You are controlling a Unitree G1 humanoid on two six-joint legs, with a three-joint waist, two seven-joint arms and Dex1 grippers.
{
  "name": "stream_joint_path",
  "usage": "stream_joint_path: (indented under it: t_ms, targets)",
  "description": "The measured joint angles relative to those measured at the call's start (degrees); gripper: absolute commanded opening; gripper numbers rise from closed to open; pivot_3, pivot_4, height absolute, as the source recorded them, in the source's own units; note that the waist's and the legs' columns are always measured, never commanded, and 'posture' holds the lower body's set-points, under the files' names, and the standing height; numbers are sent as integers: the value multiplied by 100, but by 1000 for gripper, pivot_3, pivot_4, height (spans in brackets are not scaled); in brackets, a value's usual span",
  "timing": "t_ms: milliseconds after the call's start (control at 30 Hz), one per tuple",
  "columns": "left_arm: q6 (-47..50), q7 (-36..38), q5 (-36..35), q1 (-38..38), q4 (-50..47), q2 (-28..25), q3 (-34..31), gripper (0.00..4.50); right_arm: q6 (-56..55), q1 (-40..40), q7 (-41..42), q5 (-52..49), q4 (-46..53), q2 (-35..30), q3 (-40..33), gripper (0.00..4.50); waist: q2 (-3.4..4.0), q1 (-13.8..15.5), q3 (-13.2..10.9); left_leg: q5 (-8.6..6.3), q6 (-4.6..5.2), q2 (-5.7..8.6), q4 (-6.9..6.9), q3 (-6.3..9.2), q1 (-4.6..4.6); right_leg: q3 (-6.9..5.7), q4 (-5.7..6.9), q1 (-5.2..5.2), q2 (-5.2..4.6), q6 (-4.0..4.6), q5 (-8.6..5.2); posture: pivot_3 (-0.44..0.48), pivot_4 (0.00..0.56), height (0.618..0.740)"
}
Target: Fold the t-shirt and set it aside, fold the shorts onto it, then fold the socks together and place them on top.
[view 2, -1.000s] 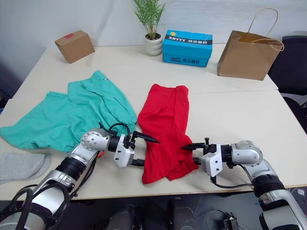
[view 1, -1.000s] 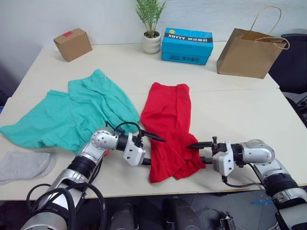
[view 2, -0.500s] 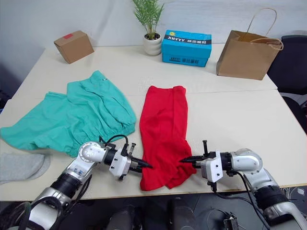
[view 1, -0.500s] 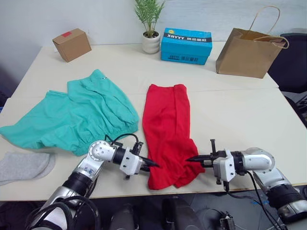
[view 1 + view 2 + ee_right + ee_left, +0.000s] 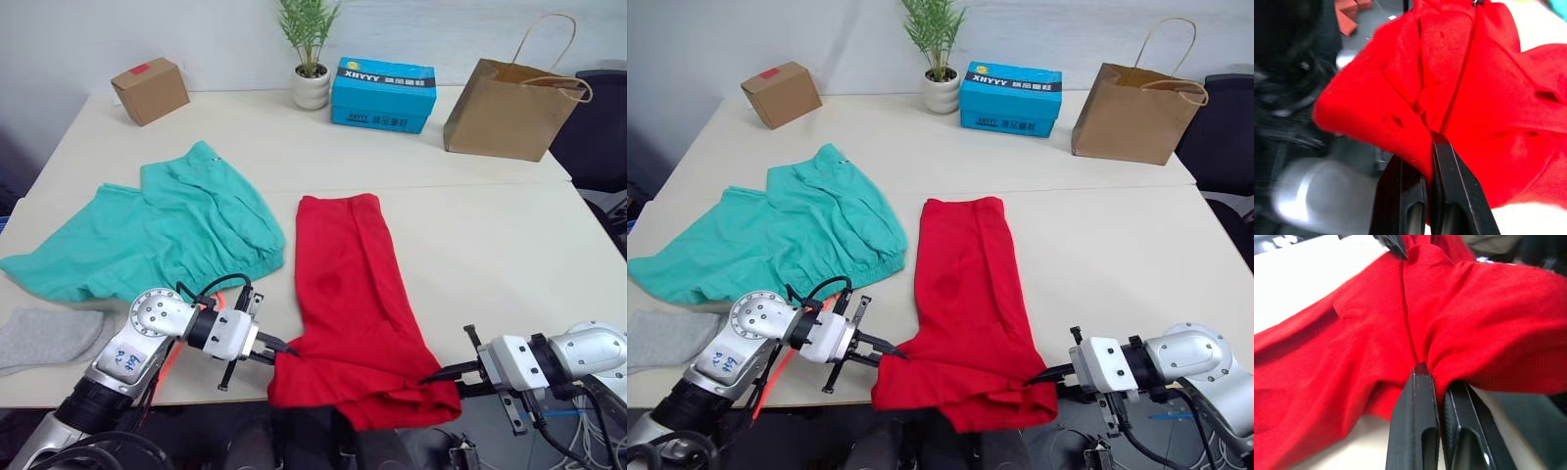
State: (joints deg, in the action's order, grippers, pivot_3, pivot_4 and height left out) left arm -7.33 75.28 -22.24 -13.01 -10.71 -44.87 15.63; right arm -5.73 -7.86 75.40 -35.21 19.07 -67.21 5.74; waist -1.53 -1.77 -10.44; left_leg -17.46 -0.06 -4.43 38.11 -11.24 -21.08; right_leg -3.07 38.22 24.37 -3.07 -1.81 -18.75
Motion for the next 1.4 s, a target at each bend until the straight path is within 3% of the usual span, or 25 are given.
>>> stream_joint_path:
  t_ms: [267,367,433,567,667,767,933,1167,1400]
  targets:
    - [349,-98,76,296,-243,-25,-3,14,1039,-105,-67,-14,339,65,-51,0,-2,36,0,-1,2,2,3,2,-6,1,-11,0,1,-1,1,0,150,740]
    - [974,-66,-159,417,-473,-314,-61,14,1518,-42,-153,-375,518,112,-327,0,-5,11,-2,-1,1,-2,0,4,-8,2,-12,1,5,-1,1,0,150,740]
    - [1724,-44,-529,278,-619,-585,-203,14,2089,297,-188,-795,604,107,-452,0,-6,-5,-3,0,-2,-6,1,4,-5,4,-8,1,11,0,2,0,150,740]
    - [2816,-305,-1126,-401,-536,-497,-644,14,2927,1274,-244,-1223,364,172,-606,0,-5,21,-3,1,-2,-5,6,5,-8,6,-9,0,13,0,3,0,150,740]
    - [3871,-860,-1313,-1250,18,-214,-740,14,3607,2296,-422,-1423,-185,486,-595,0,-8,38,-3,2,1,-3,12,8,-18,5,-10,2,18,-4,5,0,150,740]
    - [4564,-1484,-1274,-2314,981,391,-806,14,4180,3295,-677,-1267,-986,964,-384,0,-10,34,-2,1,0,-4,14,2,-23,7,-13,7,24,-6,7,0,150,740]
    - [4909,-2271,-1012,-3449,2505,1389,-920,14,3801,4431,-1082,-49,-2676,1991,86,0,-10,9,-2,0,-3,-10,15,-21,-31,17,-11,25,39,-7,7,0,150,740]
    - [4498,-3027,-286,-3986,4338,2136,-1069,14,3056,5540,-1672,1132,-4844,3107,127,0,-7,-24,-4,8,-22,-18,10,-46,-38,37,35,71,45,1,2,0,150,740]
    - [4147,-3361,141,-4340,5118,2481,-1214,14,2664,5964,-1858,1682,-6075,3532,48,0,-6,-22,-4,10,-26,-18,12,-58,-48,45,50,91,43,2,2,0,150,740]
